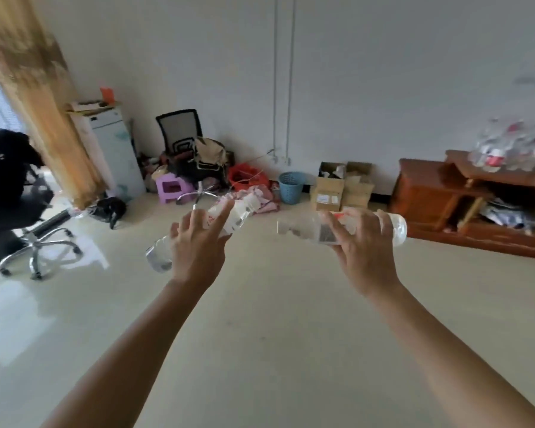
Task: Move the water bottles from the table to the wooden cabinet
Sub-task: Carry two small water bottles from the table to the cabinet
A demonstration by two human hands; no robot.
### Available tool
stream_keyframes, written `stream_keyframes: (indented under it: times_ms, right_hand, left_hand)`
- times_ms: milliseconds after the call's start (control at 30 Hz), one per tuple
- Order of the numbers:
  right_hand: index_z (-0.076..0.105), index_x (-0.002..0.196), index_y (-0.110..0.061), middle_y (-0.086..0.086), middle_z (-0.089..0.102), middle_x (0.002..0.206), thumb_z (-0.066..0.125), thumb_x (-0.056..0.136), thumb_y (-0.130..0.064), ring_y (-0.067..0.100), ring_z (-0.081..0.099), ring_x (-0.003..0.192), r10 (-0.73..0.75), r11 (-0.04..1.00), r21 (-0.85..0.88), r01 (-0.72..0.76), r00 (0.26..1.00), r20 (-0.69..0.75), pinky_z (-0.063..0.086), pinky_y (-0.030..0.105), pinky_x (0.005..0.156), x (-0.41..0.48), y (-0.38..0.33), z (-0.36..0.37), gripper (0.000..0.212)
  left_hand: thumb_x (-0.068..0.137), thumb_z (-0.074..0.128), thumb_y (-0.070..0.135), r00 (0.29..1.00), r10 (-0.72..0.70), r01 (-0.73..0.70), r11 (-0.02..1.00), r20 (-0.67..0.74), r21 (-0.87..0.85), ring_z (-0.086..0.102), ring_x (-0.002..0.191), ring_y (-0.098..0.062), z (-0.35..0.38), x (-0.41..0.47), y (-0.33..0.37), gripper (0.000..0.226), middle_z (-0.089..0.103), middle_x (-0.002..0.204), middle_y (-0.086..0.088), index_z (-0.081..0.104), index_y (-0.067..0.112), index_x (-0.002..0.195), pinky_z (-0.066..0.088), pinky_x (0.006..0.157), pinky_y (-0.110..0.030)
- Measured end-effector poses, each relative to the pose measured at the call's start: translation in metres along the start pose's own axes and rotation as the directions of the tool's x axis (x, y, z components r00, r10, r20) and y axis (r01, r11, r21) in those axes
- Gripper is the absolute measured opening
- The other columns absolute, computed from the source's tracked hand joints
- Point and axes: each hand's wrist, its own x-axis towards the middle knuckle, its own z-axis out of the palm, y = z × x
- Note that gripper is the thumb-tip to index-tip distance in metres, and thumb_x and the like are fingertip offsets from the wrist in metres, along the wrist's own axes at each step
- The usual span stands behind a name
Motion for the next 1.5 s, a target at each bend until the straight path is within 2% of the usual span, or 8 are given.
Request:
stream_keyframes:
  times_ms: [33, 133, 267, 500, 800, 1067, 1367, 1500]
  right_hand:
    - [0.05, 0.149, -0.027, 0.019, 0.054, 0.128, 0.078, 0.082, -0.016, 0.037, 0.052, 0.12, 0.03, 0.999, -0.026, -0.03, 0.999, 0.013, 0.034, 0.062, 0.107, -0.006, 0.024, -0.006, 0.074]
    - [0.053, 0.147, -0.026, 0.018, 0.054, 0.126, 0.081, 0.079, -0.012, 0.036, 0.053, 0.118, 0.192, 0.969, -0.162, -0.188, 0.981, 0.009, 0.035, 0.062, 0.106, -0.03, 0.1, -0.018, 0.075]
    - [0.055, 0.144, -0.023, 0.02, 0.053, 0.125, 0.082, 0.079, -0.009, 0.038, 0.052, 0.114, 0.367, 0.881, -0.293, -0.371, 0.928, -0.069, 0.035, 0.06, 0.104, -0.064, 0.204, -0.024, 0.072]
    - [0.058, 0.142, -0.024, 0.017, 0.052, 0.123, 0.087, 0.072, -0.011, 0.036, 0.049, 0.115, 0.513, 0.793, -0.34, -0.506, 0.855, -0.078, 0.033, 0.061, 0.107, -0.086, 0.38, 0.02, 0.077]
    - [0.056, 0.144, -0.023, 0.018, 0.054, 0.123, 0.084, 0.073, -0.006, 0.038, 0.051, 0.115, 0.47, 0.802, -0.345, -0.487, 0.872, -0.14, 0.035, 0.063, 0.105, 0.004, 0.583, 0.065, 0.078]
    - [0.054, 0.144, -0.024, 0.018, 0.054, 0.122, 0.086, 0.073, -0.008, 0.039, 0.054, 0.113, 0.413, 0.808, -0.4, -0.432, 0.9, -0.138, 0.033, 0.06, 0.104, 0.088, 0.745, 0.168, 0.079]
    - [0.058, 0.142, -0.025, 0.015, 0.055, 0.121, 0.085, 0.072, -0.007, 0.036, 0.052, 0.112, 0.476, 0.706, -0.526, -0.475, 0.868, -0.145, 0.035, 0.062, 0.106, 0.151, 0.92, 0.229, 0.077]
    - [0.056, 0.142, -0.026, 0.015, 0.055, 0.121, 0.082, 0.072, -0.006, 0.034, 0.048, 0.111, 0.486, 0.667, -0.561, -0.49, 0.857, -0.171, 0.035, 0.062, 0.106, 0.15, 1.004, 0.249, 0.077]
  left_hand:
    - [0.08, 0.082, 0.023, 0.998, 0.027, -0.024, 0.999, 0.057, -0.041, 0.056, 0.106, -0.042, 0.017, 0.02, 0.019, 0.084, 0.058, 0.115, -0.02, 0.034, 0.037, 0.148, 0.045, 0.089, -0.057]
    - [0.082, 0.08, 0.027, 0.983, 0.174, -0.164, 0.977, 0.059, -0.138, 0.054, 0.114, -0.042, 0.073, 0.072, 0.094, 0.081, 0.056, 0.122, -0.019, 0.035, 0.038, 0.149, 0.043, 0.094, -0.059]
    - [0.081, 0.082, 0.026, 0.927, 0.372, -0.35, 0.897, 0.034, -0.269, 0.055, 0.105, -0.039, 0.143, 0.116, 0.217, 0.079, 0.057, 0.115, -0.017, 0.04, 0.034, 0.147, 0.046, 0.088, -0.054]
    - [0.081, 0.082, 0.025, 0.861, 0.506, -0.452, 0.805, 0.049, -0.385, 0.058, 0.102, -0.038, 0.265, 0.186, 0.387, 0.078, 0.058, 0.109, -0.014, 0.039, 0.036, 0.146, 0.048, 0.085, -0.053]
    - [0.079, 0.084, 0.02, 0.853, 0.516, -0.513, 0.8, -0.08, -0.311, 0.059, 0.1, -0.041, 0.358, 0.327, 0.512, 0.079, 0.058, 0.108, -0.018, 0.043, 0.032, 0.145, 0.049, 0.082, -0.056]
    - [0.078, 0.081, 0.017, 0.86, 0.492, -0.502, 0.768, -0.135, -0.398, 0.059, 0.098, -0.042, 0.499, 0.465, 0.603, 0.081, 0.059, 0.103, -0.018, 0.039, 0.033, 0.145, 0.05, 0.081, -0.055]
    - [0.082, 0.081, 0.022, 0.816, 0.568, -0.537, 0.672, -0.11, -0.51, 0.058, 0.11, -0.039, 0.634, 0.625, 0.751, 0.08, 0.06, 0.117, -0.016, 0.036, 0.032, 0.147, 0.05, 0.09, -0.055]
    - [0.083, 0.079, 0.021, 0.789, 0.604, -0.55, 0.608, -0.116, -0.573, 0.06, 0.107, -0.038, 0.685, 0.663, 0.83, 0.077, 0.063, 0.113, -0.013, 0.038, 0.031, 0.147, 0.053, 0.088, -0.056]
